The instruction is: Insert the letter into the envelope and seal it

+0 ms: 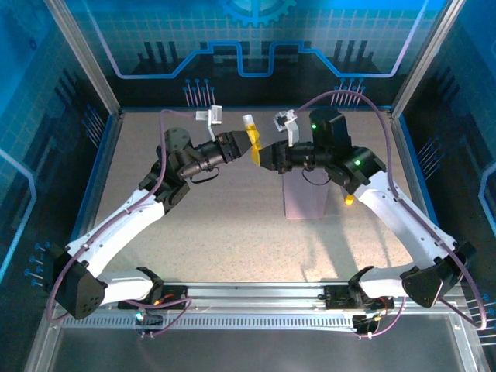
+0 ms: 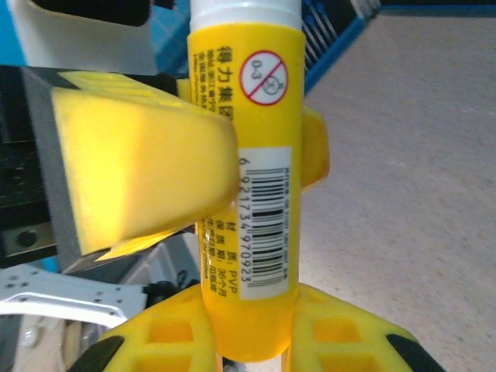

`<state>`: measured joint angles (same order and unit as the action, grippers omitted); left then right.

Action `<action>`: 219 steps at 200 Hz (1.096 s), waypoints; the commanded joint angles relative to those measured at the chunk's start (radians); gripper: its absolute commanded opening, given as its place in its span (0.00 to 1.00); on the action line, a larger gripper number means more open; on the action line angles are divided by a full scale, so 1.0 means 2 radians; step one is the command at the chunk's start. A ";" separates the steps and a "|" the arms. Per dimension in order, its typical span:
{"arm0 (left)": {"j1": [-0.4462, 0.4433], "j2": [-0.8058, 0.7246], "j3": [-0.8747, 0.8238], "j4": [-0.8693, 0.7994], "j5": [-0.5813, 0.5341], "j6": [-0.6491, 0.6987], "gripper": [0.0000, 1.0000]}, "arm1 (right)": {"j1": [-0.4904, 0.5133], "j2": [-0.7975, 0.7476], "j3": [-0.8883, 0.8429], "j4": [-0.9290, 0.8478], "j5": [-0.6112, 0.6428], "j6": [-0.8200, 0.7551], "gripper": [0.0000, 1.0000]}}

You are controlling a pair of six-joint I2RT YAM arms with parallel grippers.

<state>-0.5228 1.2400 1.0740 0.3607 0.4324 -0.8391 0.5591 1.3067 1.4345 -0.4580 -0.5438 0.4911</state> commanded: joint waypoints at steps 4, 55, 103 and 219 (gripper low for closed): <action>0.007 -0.020 -0.008 0.061 0.101 -0.002 0.00 | -0.040 -0.029 -0.004 0.112 -0.078 0.044 0.12; 0.010 0.003 -0.010 0.180 0.174 -0.060 0.00 | -0.046 -0.024 -0.024 0.248 -0.180 0.133 0.12; 0.010 0.010 -0.013 0.228 0.208 -0.082 0.00 | -0.046 -0.021 -0.034 0.340 -0.214 0.192 0.12; 0.017 0.015 -0.020 0.228 0.200 -0.083 0.00 | -0.038 -0.032 -0.027 0.250 -0.165 0.140 0.15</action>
<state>-0.4938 1.2613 1.0721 0.8421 0.6979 -1.0218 0.5072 1.2819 1.3403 0.0677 -1.0065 0.8379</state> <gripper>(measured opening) 0.229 0.191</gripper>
